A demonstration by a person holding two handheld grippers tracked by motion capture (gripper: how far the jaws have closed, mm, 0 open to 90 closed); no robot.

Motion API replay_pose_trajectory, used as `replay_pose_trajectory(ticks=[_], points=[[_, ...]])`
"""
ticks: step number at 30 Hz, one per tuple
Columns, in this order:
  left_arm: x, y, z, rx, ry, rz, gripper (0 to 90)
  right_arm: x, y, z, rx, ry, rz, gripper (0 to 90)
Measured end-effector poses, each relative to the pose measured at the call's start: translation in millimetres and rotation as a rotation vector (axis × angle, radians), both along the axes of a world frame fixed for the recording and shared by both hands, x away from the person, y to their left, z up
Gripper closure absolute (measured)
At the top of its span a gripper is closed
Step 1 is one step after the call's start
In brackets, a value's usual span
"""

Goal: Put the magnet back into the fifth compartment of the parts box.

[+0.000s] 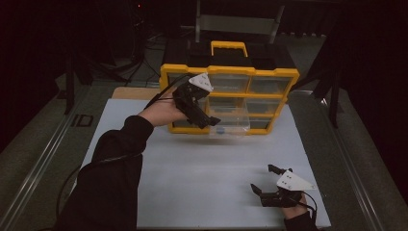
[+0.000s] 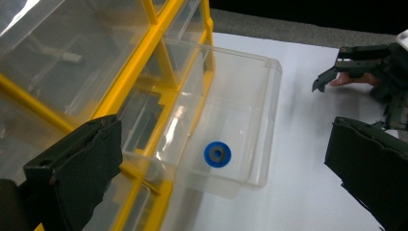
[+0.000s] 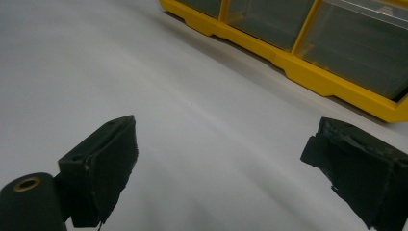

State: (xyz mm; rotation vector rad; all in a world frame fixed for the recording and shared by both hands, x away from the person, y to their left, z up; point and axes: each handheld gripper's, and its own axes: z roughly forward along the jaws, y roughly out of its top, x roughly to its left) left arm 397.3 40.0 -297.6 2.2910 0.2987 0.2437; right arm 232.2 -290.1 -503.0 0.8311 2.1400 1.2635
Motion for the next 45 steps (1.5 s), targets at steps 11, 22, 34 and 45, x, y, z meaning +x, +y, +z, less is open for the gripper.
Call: replay_pose_trajectory(ticks=[11, 22, 34, 45], points=[[-11.6, 25.2, -8.1, -0.021, -0.005, 0.02, 0.0, -0.5, 0.6, 1.0, -0.004, -0.008, 0.001, 8.3], [-28.3, 42.6, -22.2, -0.025, -0.013, 0.039, 0.0, -1.0, 0.2, 2.1, -0.003, -0.014, -0.001, 8.3], [-49.9, 71.8, -33.5, -0.063, -0.019, 0.106, 0.0, -0.9, 0.4, 1.9, -0.006, -0.011, 0.0, 8.3], [-73.5, 95.6, -55.8, -0.104, -0.007, 0.152, 0.0, -1.0, 1.1, 1.8, -0.01, -0.012, 0.001, 8.3]])
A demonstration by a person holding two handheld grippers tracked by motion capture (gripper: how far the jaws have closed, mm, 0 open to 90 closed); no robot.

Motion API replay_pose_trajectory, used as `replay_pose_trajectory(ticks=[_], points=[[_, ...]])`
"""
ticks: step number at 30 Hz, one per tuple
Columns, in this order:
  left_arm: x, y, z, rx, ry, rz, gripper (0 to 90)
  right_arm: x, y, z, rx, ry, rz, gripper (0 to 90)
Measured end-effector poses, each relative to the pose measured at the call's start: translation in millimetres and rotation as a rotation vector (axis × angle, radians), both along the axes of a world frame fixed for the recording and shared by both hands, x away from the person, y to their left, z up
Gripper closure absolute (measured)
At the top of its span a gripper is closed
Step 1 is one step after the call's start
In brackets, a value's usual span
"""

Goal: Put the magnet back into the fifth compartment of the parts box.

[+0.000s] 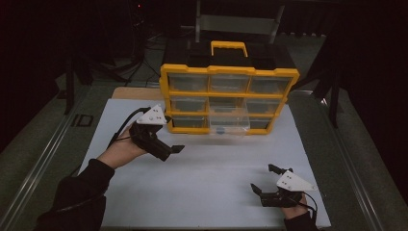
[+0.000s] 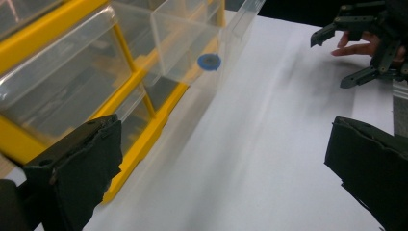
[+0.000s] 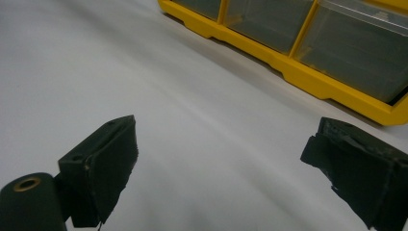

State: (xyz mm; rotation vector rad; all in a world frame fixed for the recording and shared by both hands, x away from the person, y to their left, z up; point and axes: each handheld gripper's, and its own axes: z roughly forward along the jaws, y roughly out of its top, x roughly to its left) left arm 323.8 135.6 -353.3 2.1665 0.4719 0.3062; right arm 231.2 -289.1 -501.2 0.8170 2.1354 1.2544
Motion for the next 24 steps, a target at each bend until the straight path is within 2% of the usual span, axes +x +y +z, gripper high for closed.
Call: replay_pose_trajectory(ticks=[2, 6, 12, 20, 22, 24], points=[[-4.2, 2.6, -1.3, 0.008, -0.012, 0.005, 0.0, 0.0, 0.3, 0.0, 0.001, 0.0, 0.002, 8.3], [-13.8, 7.9, -3.8, -0.03, -0.016, 0.011, 0.0, 0.2, 0.1, -0.1, 0.002, 0.0, 0.001, 8.3], [-24.1, 11.7, -10.0, -0.036, -0.023, 0.003, 0.0, 0.2, 0.1, -0.2, -0.001, 0.001, 0.0, 8.3], [-35.7, 21.1, -24.8, -0.062, -0.022, 0.024, 0.0, 0.2, -0.6, -0.1, 0.004, 0.003, -0.003, 8.3], [-35.7, 21.1, -24.8, -0.062, -0.022, 0.024, 0.0, 0.2, -0.6, -0.1, 0.004, 0.003, -0.003, 8.3], [-41.4, 26.3, -31.7, -0.067, -0.021, 0.038, 0.0, 0.3, -0.2, -0.4, 0.002, 0.003, 0.0, 8.3]])
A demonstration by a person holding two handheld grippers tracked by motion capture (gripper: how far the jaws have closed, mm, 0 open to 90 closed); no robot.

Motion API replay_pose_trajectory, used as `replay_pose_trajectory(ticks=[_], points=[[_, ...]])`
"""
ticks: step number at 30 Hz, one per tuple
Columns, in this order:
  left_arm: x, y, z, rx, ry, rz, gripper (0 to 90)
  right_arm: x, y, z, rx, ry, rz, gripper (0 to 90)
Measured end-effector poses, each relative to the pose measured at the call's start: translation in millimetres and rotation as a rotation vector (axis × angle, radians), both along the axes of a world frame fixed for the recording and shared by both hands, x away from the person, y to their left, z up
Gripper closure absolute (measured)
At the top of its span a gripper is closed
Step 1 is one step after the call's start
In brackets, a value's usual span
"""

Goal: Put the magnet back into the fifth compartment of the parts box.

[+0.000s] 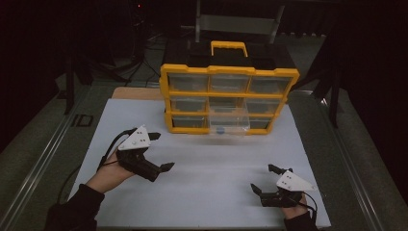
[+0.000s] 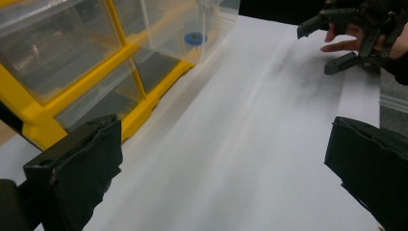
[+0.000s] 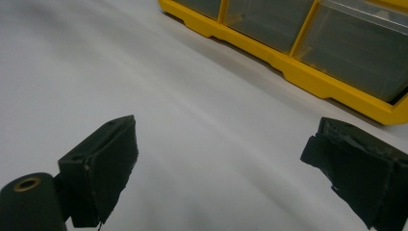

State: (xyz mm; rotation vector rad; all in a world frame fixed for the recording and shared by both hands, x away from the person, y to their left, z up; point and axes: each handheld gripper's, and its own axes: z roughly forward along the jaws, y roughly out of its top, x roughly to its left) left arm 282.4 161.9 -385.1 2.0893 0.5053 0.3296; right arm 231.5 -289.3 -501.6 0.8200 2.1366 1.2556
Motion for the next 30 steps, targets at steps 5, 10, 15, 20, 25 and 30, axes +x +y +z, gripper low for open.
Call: replay_pose_trajectory(ticks=[5, 10, 15, 20, 25, 30], points=[[-9.3, 6.6, -14.3, 0.0, 0.002, 0.018, 0.0, -0.1, 0.5, -0.2, 0.001, 0.007, 0.003, 8.3], [-17.5, 16.4, -25.3, -0.029, 0.014, 0.042, 0.0, 0.3, -0.1, -0.4, 0.006, 0.009, 0.006, 8.3], [-21.2, 25.9, -35.8, -0.045, 0.034, 0.074, 0.0, 0.1, 0.8, -1.1, -0.003, 0.005, 0.013, 8.3], [-25.6, 33.1, -45.0, -0.075, 0.058, 0.082, 0.0, 0.1, 0.7, -1.2, 0.003, 0.005, 0.014, 8.3], [-30.2, 41.0, -55.9, -0.08, 0.061, 0.116, 0.0, 0.1, 0.8, -1.7, 0.01, 0.005, 0.018, 8.3], [-36.4, 48.2, -67.4, -0.078, 0.068, 0.148, 0.0, 0.2, 2.1, -2.5, 0.018, 0.004, 0.024, 8.3]])
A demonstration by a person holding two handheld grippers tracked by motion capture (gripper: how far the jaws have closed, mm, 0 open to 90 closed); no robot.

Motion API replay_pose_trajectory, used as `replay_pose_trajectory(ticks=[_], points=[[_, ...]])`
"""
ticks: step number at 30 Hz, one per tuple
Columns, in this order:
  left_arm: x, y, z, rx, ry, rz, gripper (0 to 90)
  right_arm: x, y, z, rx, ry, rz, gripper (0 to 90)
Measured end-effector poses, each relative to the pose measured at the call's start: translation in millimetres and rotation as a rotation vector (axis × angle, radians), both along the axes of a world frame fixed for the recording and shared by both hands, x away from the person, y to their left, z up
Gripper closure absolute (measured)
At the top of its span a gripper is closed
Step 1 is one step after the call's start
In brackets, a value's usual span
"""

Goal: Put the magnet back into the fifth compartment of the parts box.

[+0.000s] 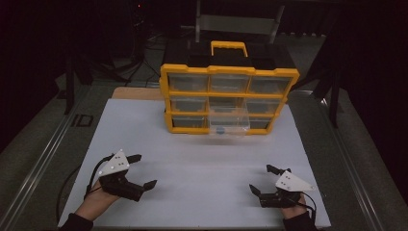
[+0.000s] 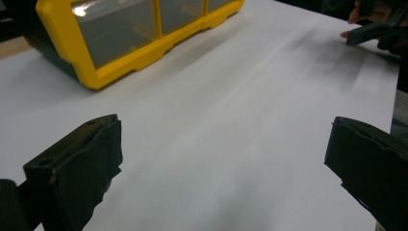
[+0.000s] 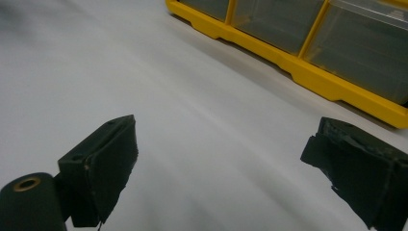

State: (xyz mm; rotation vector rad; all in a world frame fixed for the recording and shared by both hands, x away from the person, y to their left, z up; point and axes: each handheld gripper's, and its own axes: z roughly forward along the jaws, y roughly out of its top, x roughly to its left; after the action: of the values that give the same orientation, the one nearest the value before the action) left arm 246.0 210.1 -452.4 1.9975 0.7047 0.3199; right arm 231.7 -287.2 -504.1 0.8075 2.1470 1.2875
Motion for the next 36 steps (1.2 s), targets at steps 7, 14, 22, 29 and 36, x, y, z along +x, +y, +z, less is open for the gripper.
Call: replay_pose_trajectory(ticks=[7, 14, 22, 29, 36], points=[[-7.7, 3.8, -13.1, 0.001, -0.002, 0.045, 0.0, 0.3, 0.4, -0.2, -0.005, 0.0, 0.0, 8.3], [-12.3, 6.8, -31.2, 0.021, 0.004, 0.081, 0.0, 0.4, 1.4, -0.4, -0.001, -0.001, 0.007, 8.3], [-14.3, 11.0, -44.7, -0.004, -0.04, 0.078, 0.0, 0.8, 1.5, -0.5, -0.013, 0.004, 0.004, 8.3], [-11.1, 11.8, -51.9, -0.036, -0.054, 0.091, 0.0, 1.2, 1.6, -0.2, -0.021, 0.004, 0.006, 8.3], [-6.8, 15.1, -55.0, -0.04, -0.077, 0.177, 0.0, 1.0, 1.3, -0.2, -0.015, 0.007, 0.01, 8.3]])
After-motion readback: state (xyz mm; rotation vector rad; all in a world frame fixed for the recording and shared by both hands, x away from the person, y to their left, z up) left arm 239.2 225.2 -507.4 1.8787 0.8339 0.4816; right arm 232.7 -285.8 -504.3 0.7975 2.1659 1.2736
